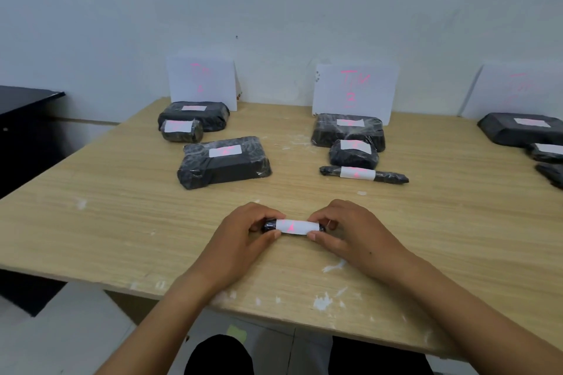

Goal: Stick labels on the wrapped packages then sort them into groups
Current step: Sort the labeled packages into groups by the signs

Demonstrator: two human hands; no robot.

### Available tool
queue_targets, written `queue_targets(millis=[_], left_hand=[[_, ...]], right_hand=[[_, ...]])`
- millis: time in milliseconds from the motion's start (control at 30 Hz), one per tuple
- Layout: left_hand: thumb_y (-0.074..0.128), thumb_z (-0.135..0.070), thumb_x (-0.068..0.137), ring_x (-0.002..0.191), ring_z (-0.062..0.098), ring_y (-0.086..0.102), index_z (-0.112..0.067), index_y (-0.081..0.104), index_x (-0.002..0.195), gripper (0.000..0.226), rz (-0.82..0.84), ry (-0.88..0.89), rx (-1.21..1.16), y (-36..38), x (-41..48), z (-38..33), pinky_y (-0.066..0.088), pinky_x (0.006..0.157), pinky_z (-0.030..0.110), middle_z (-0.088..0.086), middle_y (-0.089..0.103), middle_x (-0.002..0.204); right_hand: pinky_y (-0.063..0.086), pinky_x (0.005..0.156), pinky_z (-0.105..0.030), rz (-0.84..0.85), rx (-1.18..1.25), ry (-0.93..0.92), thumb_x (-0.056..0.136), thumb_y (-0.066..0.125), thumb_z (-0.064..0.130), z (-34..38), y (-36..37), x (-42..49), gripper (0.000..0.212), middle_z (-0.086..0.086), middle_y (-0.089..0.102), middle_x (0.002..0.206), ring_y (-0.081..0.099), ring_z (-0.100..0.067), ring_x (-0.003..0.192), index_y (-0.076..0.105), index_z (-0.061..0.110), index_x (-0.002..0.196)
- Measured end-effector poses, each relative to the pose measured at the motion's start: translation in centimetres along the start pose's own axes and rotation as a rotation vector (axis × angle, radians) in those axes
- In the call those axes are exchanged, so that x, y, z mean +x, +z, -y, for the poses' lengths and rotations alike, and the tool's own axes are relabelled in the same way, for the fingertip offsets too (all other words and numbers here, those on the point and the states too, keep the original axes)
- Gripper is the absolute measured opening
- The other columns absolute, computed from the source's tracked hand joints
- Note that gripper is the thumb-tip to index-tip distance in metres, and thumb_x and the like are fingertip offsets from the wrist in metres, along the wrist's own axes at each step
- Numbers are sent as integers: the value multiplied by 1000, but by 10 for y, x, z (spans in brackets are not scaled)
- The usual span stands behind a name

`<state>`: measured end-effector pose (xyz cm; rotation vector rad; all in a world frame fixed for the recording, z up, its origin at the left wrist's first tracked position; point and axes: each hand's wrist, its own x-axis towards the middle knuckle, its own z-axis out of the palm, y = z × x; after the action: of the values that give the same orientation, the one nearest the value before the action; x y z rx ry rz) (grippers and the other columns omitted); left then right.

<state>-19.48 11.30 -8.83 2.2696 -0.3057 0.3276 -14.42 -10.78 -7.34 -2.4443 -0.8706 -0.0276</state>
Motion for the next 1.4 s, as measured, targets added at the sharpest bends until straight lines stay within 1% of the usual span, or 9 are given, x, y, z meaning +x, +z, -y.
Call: queue_targets(millis=[367,533,633,733,833,1000,1133,1233,1400], left_hand=[[67,-15,86,97,-1,55,-34,66,108,29,-165,-148,91,-57,-22,42,41,80,6,-16,60,102],[69,-11,84,98,-9,56,-29,66,108,30,-314,-221,110,-87,-37,62,42,83,4,-17,62,108],[72,-18,82,103,-5,53,-25,64,115,34,-392,-316,186,-101,-42,74,40,88,6,-13,57,118],[73,-32,79,123,7,44,-21,54,131,56,-372,-427,271,-110,-46,85,30,98,14,-6,48,136],[75,-44,74,131,9,38,-20,45,138,75,-389,-481,266,-118,-48,94,27,103,17,-6,41,143],[71,-61,66,124,10,44,-22,46,134,83,-453,-546,245,-139,-47,115,39,106,32,-8,48,135],[73,-62,63,122,12,46,-20,50,130,83,-478,-593,211,-154,-37,129,42,103,35,-7,51,130],[77,-57,64,124,13,45,-18,50,131,82,-487,-608,194,-160,-29,138,41,104,32,-6,50,131],[74,-51,71,134,13,33,-15,36,143,89,-521,-613,219,-155,-18,146,28,102,21,-2,36,146]], right_hand=[[45,79,-28,38,-11,-102,91,56,40,51,41,60,25,12,55,98,48,-6,92,60,32,115],[42,76,-27,19,-30,-168,90,57,38,87,67,90,20,10,55,98,48,-10,93,60,27,107],[38,76,-28,-15,-63,-204,90,58,37,111,83,111,21,6,58,101,49,-14,95,62,24,105],[31,75,-28,-46,-165,-236,91,54,41,132,97,131,23,7,58,104,46,-15,96,60,26,108],[27,79,-30,-60,-272,-285,93,49,44,150,111,148,27,6,56,109,44,-17,103,59,27,111],[24,87,-34,-16,-366,-352,95,46,43,172,124,178,31,4,58,113,41,-20,109,60,24,116],[21,85,-34,38,-398,-390,96,43,44,182,129,204,33,4,59,113,41,-19,108,63,26,116],[21,86,-34,84,-391,-392,96,42,45,183,129,218,34,5,60,113,42,-18,106,64,28,116],[25,86,-36,172,-390,-417,98,39,47,188,124,231,34,5,62,104,45,-18,101,66,30,111]])
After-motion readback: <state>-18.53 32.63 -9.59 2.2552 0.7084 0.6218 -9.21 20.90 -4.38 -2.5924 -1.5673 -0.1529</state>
